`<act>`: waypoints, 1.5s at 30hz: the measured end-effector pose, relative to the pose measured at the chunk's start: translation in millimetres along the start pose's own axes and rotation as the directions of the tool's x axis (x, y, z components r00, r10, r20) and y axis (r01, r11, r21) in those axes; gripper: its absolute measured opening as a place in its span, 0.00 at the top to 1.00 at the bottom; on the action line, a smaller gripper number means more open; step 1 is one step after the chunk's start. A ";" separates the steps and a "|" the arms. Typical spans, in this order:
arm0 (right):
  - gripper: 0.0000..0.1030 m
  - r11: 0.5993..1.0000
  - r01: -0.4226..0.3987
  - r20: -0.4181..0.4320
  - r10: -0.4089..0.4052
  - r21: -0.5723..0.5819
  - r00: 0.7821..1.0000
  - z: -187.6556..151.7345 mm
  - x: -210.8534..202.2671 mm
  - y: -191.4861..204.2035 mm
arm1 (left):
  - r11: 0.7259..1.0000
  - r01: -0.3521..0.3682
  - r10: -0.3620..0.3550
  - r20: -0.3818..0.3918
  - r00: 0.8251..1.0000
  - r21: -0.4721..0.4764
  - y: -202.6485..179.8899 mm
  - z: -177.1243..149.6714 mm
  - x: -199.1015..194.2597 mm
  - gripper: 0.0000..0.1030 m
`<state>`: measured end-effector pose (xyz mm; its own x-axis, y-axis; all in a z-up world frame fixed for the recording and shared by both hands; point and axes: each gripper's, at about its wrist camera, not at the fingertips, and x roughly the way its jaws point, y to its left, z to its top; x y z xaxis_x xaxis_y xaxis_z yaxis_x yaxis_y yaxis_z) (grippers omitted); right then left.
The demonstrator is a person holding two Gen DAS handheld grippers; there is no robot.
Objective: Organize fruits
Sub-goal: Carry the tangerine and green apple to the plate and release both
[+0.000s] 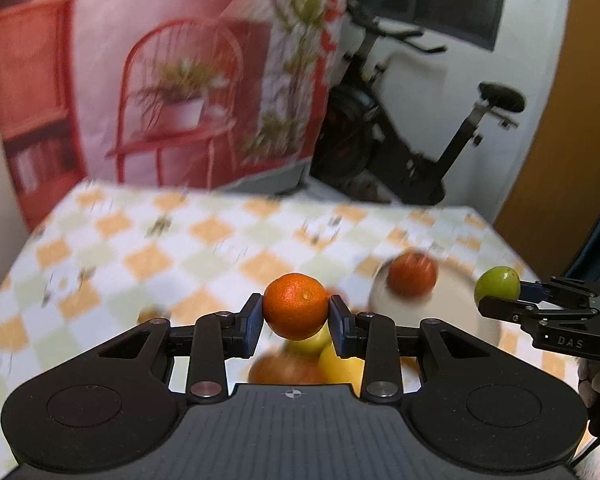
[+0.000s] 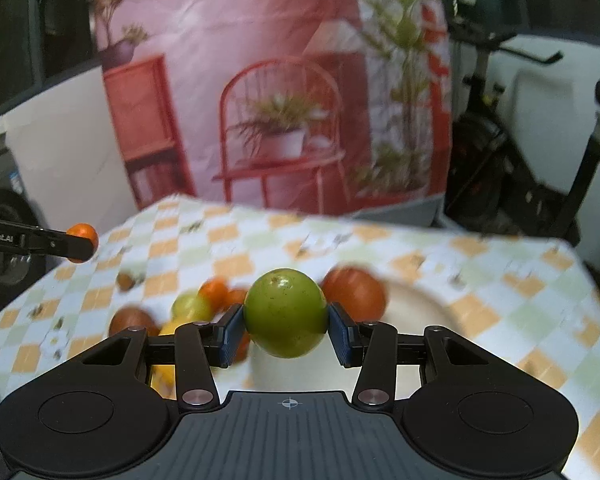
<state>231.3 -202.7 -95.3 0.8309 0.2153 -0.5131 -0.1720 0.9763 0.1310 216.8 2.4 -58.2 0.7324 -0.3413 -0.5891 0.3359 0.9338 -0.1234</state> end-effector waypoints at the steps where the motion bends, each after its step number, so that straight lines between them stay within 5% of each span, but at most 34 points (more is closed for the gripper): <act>1: 0.60 1.000 0.007 0.014 -0.007 -0.003 1.000 5.8 -1.9 -4.0 | 1.000 0.008 -0.008 0.016 1.000 0.013 -5.4 8.3 0.7 0.64; 8: 0.60 0.997 0.073 0.063 -0.072 -0.009 0.995 30.9 -1.0 -42.1 | 0.993 0.071 -0.077 0.063 0.995 0.092 -48.6 37.7 20.1 0.64; 17: 0.60 0.995 0.093 -0.060 -0.091 0.032 0.994 11.1 44.3 -85.9 | 0.973 0.133 -0.113 -0.111 0.987 0.191 -96.8 16.4 102.2 0.64; 27: 0.60 0.995 0.094 -0.145 -0.087 0.040 0.986 -6.1 88.7 -115.8 | 0.957 0.178 -0.114 -0.268 0.957 0.231 -112.9 0.9 179.2 0.64; 34: 0.60 0.997 0.058 -0.184 -0.065 -0.042 0.981 -10.7 117.4 -103.9 | 0.952 0.188 -0.106 -0.316 0.943 0.241 -110.9 -5.9 201.4 0.64; 45: 0.59 0.998 0.045 -0.173 -0.050 -0.033 0.984 -14.7 123.4 -109.7 | 0.950 0.176 -0.094 -0.305 0.948 0.257 -113.7 -6.0 206.3 0.64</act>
<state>345.0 -282.9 -185.5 0.7344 0.1665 -0.6580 -0.1519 0.9852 0.0797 326.1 -173.5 -170.5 0.4822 -0.3781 -0.7903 0.6005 0.7994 -0.0161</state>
